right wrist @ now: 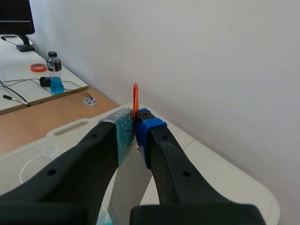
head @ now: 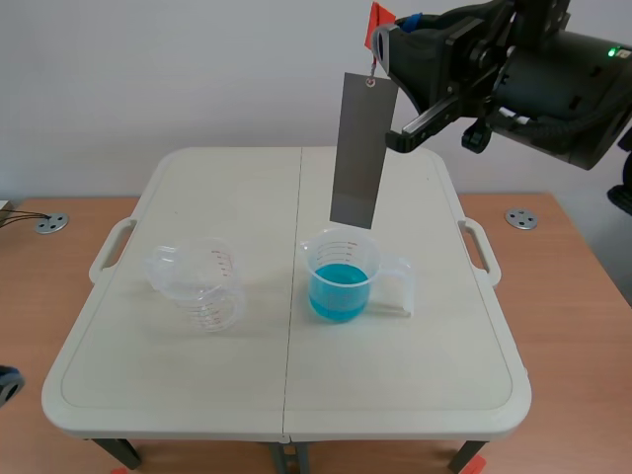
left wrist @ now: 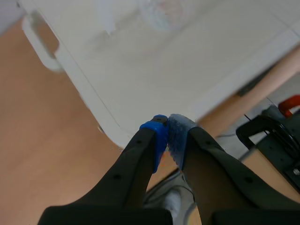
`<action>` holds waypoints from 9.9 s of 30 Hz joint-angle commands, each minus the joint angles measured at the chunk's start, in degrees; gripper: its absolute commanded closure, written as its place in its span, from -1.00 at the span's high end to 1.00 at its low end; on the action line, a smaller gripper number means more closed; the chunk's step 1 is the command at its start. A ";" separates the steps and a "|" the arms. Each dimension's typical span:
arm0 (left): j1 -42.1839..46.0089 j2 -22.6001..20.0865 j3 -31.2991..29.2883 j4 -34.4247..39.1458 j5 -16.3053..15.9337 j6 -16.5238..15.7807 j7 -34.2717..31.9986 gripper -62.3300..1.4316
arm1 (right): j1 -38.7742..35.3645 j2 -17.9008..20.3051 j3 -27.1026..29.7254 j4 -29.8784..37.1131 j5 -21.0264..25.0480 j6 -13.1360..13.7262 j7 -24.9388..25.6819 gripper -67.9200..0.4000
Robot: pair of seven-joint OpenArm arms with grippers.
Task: Hold the metal plate by the orange handle, dip it into the blue solution, take it out and point at it, then put the plate back in the beaker on the left.
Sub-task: 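Raise the plate and point at it, then put the plate into the left beaker, then return to the home posture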
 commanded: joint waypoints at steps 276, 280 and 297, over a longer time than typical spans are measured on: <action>-12.74 11.76 5.09 20.63 7.43 10.16 -11.15 1.00 | -23.32 16.46 2.93 2.14 11.54 -2.10 0.87 0.95; -12.74 11.39 7.41 21.27 7.63 10.19 -9.62 1.00 | -23.32 16.46 2.93 2.12 11.52 -2.12 0.66 0.95; -12.09 9.49 10.03 19.71 7.76 10.16 -8.17 1.00 | -23.30 16.46 2.91 2.12 11.54 -2.12 -0.17 0.95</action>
